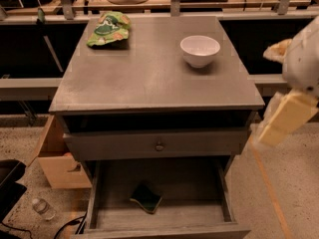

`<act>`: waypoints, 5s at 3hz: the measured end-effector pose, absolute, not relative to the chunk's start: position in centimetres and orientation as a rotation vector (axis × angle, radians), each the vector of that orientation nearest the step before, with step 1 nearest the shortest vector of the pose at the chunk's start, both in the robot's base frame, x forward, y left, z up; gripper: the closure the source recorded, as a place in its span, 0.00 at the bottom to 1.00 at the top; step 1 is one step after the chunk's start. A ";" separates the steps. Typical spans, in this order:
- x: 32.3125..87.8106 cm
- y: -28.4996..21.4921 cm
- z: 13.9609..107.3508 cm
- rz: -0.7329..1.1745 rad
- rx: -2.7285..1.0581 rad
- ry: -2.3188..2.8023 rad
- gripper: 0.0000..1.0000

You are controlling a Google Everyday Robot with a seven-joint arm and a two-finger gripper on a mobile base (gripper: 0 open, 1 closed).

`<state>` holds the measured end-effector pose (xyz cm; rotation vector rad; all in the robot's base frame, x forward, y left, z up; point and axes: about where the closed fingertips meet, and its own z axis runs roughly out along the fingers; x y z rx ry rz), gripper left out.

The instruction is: Pick sponge from middle drawer and place on counter

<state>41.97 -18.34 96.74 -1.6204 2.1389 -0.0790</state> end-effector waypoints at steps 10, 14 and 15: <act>42.5 -6.1 53.5 0.554 -1.287 1.990 0.00; 48.4 1.7 48.7 0.581 -1.393 1.932 0.00; 49.7 3.8 46.0 0.608 -1.411 1.935 0.00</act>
Offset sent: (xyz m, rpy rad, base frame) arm -0.0324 0.1247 -0.1972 0.4926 -0.1441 -0.0183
